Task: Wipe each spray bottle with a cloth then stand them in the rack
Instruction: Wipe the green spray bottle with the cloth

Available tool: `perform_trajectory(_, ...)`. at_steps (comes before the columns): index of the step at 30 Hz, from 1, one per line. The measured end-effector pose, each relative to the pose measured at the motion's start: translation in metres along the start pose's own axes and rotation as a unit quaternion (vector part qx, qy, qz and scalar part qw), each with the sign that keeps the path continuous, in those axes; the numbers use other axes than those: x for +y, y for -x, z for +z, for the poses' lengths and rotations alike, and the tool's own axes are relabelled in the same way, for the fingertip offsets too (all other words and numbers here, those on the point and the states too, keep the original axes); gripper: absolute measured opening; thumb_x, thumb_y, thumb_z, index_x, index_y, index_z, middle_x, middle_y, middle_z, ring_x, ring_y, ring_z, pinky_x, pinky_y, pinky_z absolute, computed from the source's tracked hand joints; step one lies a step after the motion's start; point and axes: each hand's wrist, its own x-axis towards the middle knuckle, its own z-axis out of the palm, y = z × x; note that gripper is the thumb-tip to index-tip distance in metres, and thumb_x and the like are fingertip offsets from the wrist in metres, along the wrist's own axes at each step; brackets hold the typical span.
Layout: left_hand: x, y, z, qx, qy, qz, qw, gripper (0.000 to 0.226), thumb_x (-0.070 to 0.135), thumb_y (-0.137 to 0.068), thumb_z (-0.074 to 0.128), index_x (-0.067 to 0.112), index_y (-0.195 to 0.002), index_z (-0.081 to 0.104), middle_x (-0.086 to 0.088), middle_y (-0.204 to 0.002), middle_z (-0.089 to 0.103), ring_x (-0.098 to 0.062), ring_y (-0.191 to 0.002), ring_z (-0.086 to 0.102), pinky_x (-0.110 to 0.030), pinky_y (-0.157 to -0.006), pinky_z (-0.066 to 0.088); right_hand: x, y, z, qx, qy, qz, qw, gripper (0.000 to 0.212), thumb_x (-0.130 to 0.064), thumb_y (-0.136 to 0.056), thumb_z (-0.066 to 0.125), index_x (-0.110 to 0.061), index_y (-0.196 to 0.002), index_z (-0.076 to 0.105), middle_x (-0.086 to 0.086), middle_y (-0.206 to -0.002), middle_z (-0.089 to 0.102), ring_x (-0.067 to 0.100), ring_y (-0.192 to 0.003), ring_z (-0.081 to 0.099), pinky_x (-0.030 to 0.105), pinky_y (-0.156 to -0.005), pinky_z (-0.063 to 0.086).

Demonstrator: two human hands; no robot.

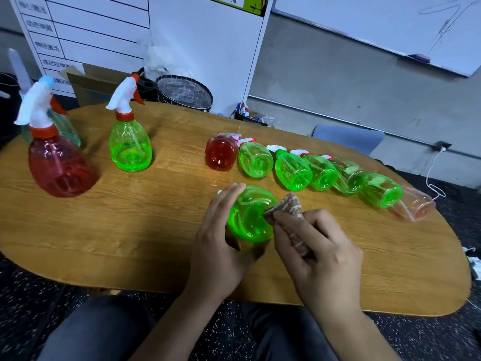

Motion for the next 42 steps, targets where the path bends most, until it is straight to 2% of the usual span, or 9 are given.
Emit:
perform_trajectory(4,0.004,-0.001,0.001,0.003,0.013,-0.011,1.0,0.092,0.035,-0.075,0.091,0.021,-0.156,0.049,0.004,-0.155,0.054,-0.008,-0.148,0.046,-0.013,-0.115,0.035,-0.012,-0.005,0.013,0.011,-0.017,-0.016,1.0,0.016,-0.036,-0.099,0.071,-0.032,-0.11,0.081,-0.008,-0.093,0.064,0.014,-0.07,0.065,0.034,-0.05,0.051)
perform_trajectory(8,0.003,-0.003,-0.005,0.011,0.026,-0.013,1.0,0.082,0.035,-0.078,0.073,0.021,-0.155,0.049,0.008,-0.153,0.054,-0.006,-0.147,0.048,-0.017,-0.116,0.037,-0.013,0.008,0.021,-0.014,-0.006,-0.058,0.998,0.015,-0.034,-0.097,0.074,-0.034,-0.11,0.081,-0.007,-0.096,0.067,0.017,-0.071,0.068,0.034,-0.048,0.052)
perform_trajectory(14,-0.005,-0.001,-0.008,0.009,0.003,-0.012,1.0,0.097,0.025,-0.073,0.098,0.023,-0.156,0.048,0.006,-0.156,0.053,-0.015,-0.148,0.049,-0.038,-0.116,0.047,0.0,0.009,0.01,-0.016,-0.015,-0.024,0.999,0.016,-0.034,-0.097,0.073,-0.032,-0.112,0.08,-0.009,-0.094,0.063,0.011,-0.069,0.062,0.034,-0.05,0.05)
perform_trajectory(22,-0.005,-0.001,-0.017,0.034,-0.009,0.001,0.999,0.089,0.046,-0.078,0.084,0.027,-0.157,0.045,0.003,-0.157,0.051,-0.012,-0.149,0.047,-0.022,-0.117,0.04,-0.02,0.0,0.027,-0.004,-0.123,0.023,0.992,0.016,-0.025,-0.093,0.077,-0.025,-0.108,0.081,-0.006,-0.091,0.065,0.008,-0.078,0.065,0.024,-0.066,0.051)
perform_trajectory(26,-0.009,0.0,-0.032,0.091,-0.012,-0.029,0.995,0.09,0.051,-0.074,0.086,0.047,-0.154,0.045,0.004,-0.162,0.042,-0.007,-0.148,0.046,-0.037,-0.114,0.051,-0.023,-0.025,0.04,0.032,-0.375,0.215,0.901,0.016,-0.009,-0.092,0.078,-0.015,-0.107,0.081,0.0,-0.104,0.079,0.011,-0.101,0.074,0.023,-0.091,0.053)
perform_trajectory(33,-0.019,0.01,-0.066,0.071,0.073,-0.079,0.992,0.089,0.045,-0.077,0.09,0.061,-0.15,0.041,0.006,-0.168,0.025,-0.012,-0.15,0.046,-0.04,-0.111,0.054,-0.052,-0.04,0.086,-0.076,-0.475,0.31,0.82,0.018,-0.01,-0.096,0.07,-0.01,-0.111,0.08,-0.009,-0.081,0.074,-0.007,-0.055,0.057,0.004,-0.05,0.04)
perform_trajectory(37,-0.017,0.008,-0.095,0.109,0.109,-0.094,0.984,0.036,0.054,-0.098,0.063,0.048,-0.133,0.058,-0.01,-0.158,0.038,0.006,-0.124,0.06,-0.012,-0.092,0.052,-0.069,-0.042,0.113,-0.123,-0.495,0.326,0.796,0.014,-0.012,-0.096,0.072,-0.014,-0.105,0.082,-0.01,-0.076,0.072,-0.006,-0.052,0.056,0.004,-0.048,0.04)
perform_trajectory(39,-0.025,0.004,-0.108,0.142,0.063,-0.098,0.983,0.027,0.047,-0.1,0.056,0.044,-0.126,0.059,-0.014,-0.148,0.044,0.005,-0.123,0.058,-0.011,-0.092,0.049,-0.08,-0.044,0.126,-0.143,-0.514,0.344,0.773,0.013,-0.009,-0.096,0.071,-0.011,-0.104,0.081,-0.003,-0.086,0.078,-0.001,-0.063,0.067,0.008,-0.056,0.049)
perform_trajectory(42,-0.046,0.002,-0.124,0.151,0.039,-0.131,0.979,0.049,0.046,-0.093,0.072,0.047,-0.137,0.052,0.003,-0.151,0.04,-0.013,-0.137,0.055,-0.037,-0.108,0.054,-0.09,-0.045,0.146,-0.165,-0.529,0.381,0.74,0.017,-0.009,-0.097,0.07,-0.007,-0.11,0.079,0.005,-0.105,0.081,0.022,-0.103,0.076,0.031,-0.09,0.061)
